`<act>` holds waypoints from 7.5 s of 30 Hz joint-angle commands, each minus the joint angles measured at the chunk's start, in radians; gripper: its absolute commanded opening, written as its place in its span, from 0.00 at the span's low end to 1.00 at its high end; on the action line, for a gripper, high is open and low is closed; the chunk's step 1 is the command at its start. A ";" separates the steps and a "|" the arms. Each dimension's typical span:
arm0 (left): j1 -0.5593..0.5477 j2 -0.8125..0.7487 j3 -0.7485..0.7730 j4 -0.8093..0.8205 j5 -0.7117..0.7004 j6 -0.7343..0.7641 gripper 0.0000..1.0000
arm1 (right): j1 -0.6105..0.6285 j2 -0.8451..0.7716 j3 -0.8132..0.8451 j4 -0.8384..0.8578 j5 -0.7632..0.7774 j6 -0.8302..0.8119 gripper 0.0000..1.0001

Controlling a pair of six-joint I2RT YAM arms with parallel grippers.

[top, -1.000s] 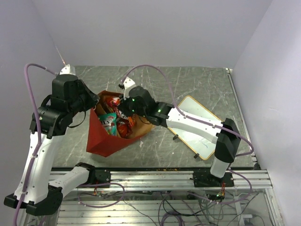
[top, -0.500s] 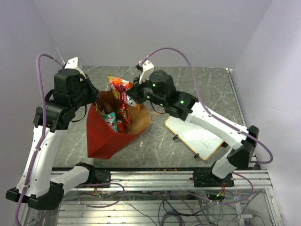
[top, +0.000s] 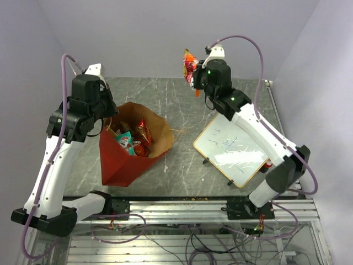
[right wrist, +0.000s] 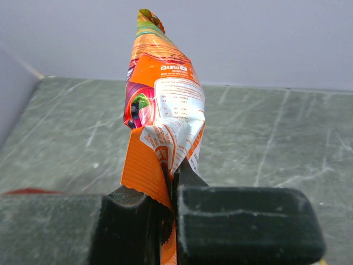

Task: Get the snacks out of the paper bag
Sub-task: Place the snack at the center of the board, then adjust the paper bag at the center of the board, then take out the snack from the paper bag, then place the snack at the center of the board.

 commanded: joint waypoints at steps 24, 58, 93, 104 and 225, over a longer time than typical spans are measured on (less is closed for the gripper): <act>0.001 -0.060 -0.052 0.097 0.261 -0.093 0.07 | -0.303 0.842 0.368 0.177 -0.475 0.378 0.08; 0.001 -0.057 -0.082 0.130 0.370 -0.114 0.07 | -0.089 0.309 -0.113 -0.212 -0.797 0.033 0.80; 0.001 0.129 0.103 0.228 0.328 0.066 0.07 | 0.139 0.207 -0.378 0.047 -0.905 0.336 0.08; 0.001 0.017 0.002 0.152 0.395 -0.119 0.07 | 0.125 0.097 -0.376 -0.174 -0.606 0.163 0.15; -0.026 0.158 0.198 -0.064 0.149 -0.018 0.07 | -0.366 0.630 0.132 0.519 -0.656 0.673 0.00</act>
